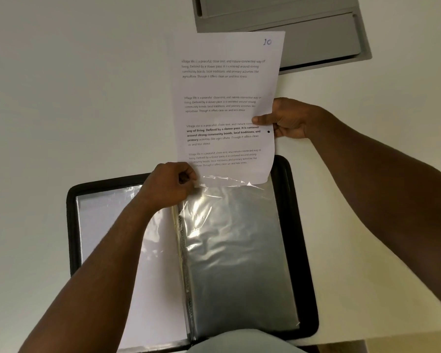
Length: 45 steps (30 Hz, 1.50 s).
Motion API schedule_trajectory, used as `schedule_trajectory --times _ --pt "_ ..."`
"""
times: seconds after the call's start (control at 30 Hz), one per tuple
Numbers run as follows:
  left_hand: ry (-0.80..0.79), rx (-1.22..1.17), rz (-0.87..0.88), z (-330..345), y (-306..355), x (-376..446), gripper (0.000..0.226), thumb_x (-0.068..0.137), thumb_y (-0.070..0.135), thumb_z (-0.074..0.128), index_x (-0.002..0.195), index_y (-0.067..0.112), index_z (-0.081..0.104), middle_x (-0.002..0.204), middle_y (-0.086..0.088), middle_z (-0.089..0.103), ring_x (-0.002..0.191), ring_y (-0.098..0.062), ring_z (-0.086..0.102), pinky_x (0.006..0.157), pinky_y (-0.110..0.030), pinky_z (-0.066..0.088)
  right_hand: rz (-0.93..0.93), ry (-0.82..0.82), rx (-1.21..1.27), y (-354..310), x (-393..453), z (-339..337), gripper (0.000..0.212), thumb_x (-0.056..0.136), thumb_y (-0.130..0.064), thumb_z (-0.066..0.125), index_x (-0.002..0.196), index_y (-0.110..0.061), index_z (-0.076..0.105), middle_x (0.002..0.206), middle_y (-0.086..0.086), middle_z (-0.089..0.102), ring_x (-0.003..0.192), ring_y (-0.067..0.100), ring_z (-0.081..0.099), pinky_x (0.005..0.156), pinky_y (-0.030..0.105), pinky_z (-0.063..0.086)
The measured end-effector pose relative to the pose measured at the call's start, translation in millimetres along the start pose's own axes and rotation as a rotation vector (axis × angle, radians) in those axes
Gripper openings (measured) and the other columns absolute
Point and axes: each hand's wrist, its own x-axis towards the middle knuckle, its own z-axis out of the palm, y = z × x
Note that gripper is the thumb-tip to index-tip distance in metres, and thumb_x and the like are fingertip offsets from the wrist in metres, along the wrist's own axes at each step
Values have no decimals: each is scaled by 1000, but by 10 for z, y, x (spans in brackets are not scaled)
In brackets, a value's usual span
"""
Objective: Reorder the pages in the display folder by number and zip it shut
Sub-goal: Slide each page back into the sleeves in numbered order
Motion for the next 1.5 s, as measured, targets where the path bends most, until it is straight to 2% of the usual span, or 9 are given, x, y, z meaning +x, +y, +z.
schedule_trajectory --times 0.27,0.47,0.67,0.8,0.97,1.03,1.13,1.3,1.5 --pt "35 -35 11 45 12 27 10 82 11 67 87 19 70 83 8 69 80 -8 65 70 -11 44 -13 -32 -38 -36 4 80 86 52 -30 84 132 -13 57 120 3 69 107 19 67 79 34 59" --pt "38 -61 -7 60 21 30 9 84 11 66 86 20 68 83 5 70 79 -11 65 69 -15 47 27 -78 -64 -26 15 153 50 83 -9 71 131 -13 57 121 4 68 109 20 66 80 34 59" --pt "16 -81 -15 81 35 38 10 84 10 66 83 20 65 82 4 68 79 -13 63 67 -17 45 82 -153 -174 -98 -25 186 79 57 -22 83 131 -14 57 121 3 68 107 20 67 87 40 57" --pt "-2 -79 -23 69 44 40 11 83 10 62 85 20 65 85 0 70 81 -17 65 75 -28 51 40 -50 -43 -90 -13 145 61 73 -13 76 131 -12 57 121 6 68 107 22 67 79 36 59" --pt "-72 -48 11 128 208 105 12 81 15 67 90 22 70 84 3 70 78 -11 64 68 -18 47 53 -37 25 -84 6 193 44 85 -6 69 128 -11 59 118 7 69 103 21 69 76 33 59" --pt "-99 -13 47 179 308 153 3 84 22 68 85 20 70 79 5 68 74 -8 61 65 -20 44 68 -43 29 -87 10 219 45 85 -5 69 128 -10 59 118 8 69 102 21 69 77 34 60" --pt "-153 14 87 280 441 205 11 87 25 67 79 18 68 73 7 64 68 -2 55 62 -18 38 98 -53 25 -65 14 220 46 85 -4 69 129 -10 58 119 8 69 103 21 69 77 35 60" --pt "-208 -80 69 405 566 274 7 85 19 67 78 17 68 73 8 66 69 -5 58 63 -20 42 108 -26 51 -43 -22 151 45 86 -4 68 129 -10 57 121 9 68 100 20 70 75 33 60" --pt "-201 -123 58 466 621 305 12 86 20 67 87 8 70 84 -1 70 78 -15 64 68 -22 48 162 -122 -43 -45 -30 167 48 86 -5 68 131 -11 56 120 10 68 104 25 69 82 42 59"
